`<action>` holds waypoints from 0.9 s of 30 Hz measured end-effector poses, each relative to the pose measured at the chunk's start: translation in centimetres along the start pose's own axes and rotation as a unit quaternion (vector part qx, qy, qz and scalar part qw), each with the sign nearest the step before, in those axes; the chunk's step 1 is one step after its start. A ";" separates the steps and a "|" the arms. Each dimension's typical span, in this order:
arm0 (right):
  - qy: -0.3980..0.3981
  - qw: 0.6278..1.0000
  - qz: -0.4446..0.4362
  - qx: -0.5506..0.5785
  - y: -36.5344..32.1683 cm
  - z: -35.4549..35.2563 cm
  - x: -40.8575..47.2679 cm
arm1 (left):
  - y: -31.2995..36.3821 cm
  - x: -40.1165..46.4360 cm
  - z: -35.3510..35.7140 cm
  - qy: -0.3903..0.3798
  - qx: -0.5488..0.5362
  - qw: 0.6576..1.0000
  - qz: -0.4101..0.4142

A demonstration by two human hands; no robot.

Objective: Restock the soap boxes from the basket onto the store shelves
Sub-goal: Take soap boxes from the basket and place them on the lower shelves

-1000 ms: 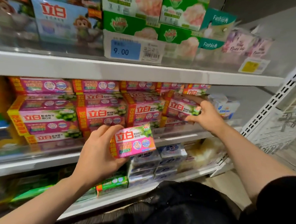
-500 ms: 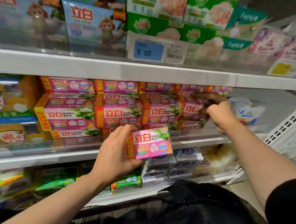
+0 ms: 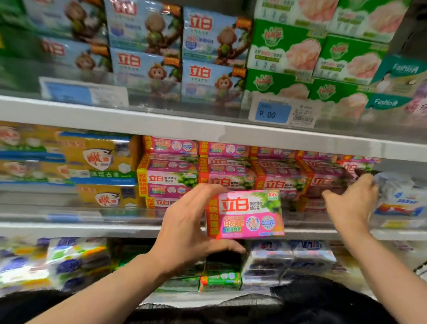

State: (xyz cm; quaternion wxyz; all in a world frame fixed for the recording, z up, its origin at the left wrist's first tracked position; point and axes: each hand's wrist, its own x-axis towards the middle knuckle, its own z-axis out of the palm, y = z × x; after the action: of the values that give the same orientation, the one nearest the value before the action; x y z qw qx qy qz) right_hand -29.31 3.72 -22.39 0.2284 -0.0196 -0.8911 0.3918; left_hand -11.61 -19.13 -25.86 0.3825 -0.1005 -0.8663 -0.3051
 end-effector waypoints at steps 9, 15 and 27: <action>-0.063 0.992 -0.103 -0.038 -3.3 -0.2 -3.9 | -2.2 0.0 -7.8 0.139 0.115 0.983 0.024; -0.089 0.984 -0.141 -0.060 -4.0 -0.5 -6.0 | -4.6 0.3 -9.1 0.105 0.179 0.975 0.080; -0.147 0.939 -0.276 -0.143 -4.1 1.7 -7.1 | -8.0 0.9 -5.3 0.216 0.356 0.908 -0.035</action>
State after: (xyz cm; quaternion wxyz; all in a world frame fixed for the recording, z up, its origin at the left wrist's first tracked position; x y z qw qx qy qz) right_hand -23.06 -1.87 -23.31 0.1884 0.2528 -0.9317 0.1802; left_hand -12.30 -28.78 -26.06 0.5598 0.1412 -0.8165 -0.0036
